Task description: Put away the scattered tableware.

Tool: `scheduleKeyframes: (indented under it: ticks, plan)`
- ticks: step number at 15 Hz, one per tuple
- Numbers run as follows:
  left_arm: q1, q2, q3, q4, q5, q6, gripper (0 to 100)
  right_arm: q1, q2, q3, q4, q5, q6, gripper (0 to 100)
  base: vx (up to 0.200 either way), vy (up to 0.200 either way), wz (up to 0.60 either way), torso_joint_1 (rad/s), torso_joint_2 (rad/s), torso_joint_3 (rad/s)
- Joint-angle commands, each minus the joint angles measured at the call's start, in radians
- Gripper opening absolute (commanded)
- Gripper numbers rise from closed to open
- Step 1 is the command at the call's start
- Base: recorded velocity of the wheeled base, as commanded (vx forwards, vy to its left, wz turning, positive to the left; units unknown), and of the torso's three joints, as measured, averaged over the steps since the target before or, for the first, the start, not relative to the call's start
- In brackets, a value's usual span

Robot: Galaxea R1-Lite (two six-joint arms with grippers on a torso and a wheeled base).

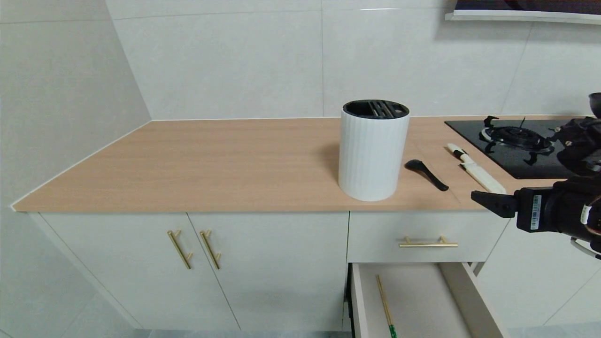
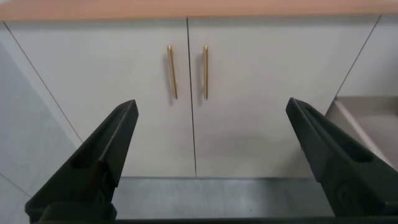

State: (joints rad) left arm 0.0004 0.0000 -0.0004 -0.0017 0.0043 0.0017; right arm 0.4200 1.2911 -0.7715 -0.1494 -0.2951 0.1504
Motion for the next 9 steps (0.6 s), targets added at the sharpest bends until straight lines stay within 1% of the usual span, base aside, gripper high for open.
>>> scheduleKeyframes:
  ticks: [1,3,5,6,7,8,9]
  plan:
    - [0.001,0.0,0.0,0.0,0.0,0.0,100,0.0,0.03,0.0,0.001,0.001,-0.008,100,0.0,0.0,0.0,0.115,-0.28,-0.144]
    - [0.001,0.0,0.0,0.0,0.0,0.0,100,0.0,0.074,-0.009,-0.004,-0.004,-0.054,100,0.0,0.0,0.0,0.049,-0.11,-0.063]
    - [0.0,0.0,0.0,0.0,0.0,0.0,100,-0.041,0.172,-0.083,-0.056,0.002,-0.06,100,0.0,0.0,0.0,0.0,0.0,0.0]
    - [0.0,0.0,0.0,0.0,0.0,0.0,100,-0.066,0.212,-0.138,-0.056,0.008,-0.066,100,0.0,0.0,0.0,0.0,0.0,0.0]
    - [0.0,0.0,0.0,0.0,0.0,0.0,100,-0.07,0.223,-0.15,-0.055,0.011,-0.069,100,0.0,0.0,0.0,0.0,0.0,0.0]
    - [0.001,0.0,0.0,0.0,0.0,0.0,100,-0.125,0.315,-0.238,-0.059,0.103,-0.098,100,0.0,0.0,0.0,0.0,0.0,0.0]
    - [0.001,0.0,0.0,0.0,0.0,0.0,100,-0.15,0.364,-0.273,-0.059,0.162,-0.112,100,0.0,0.0,0.0,0.0,0.0,0.0]
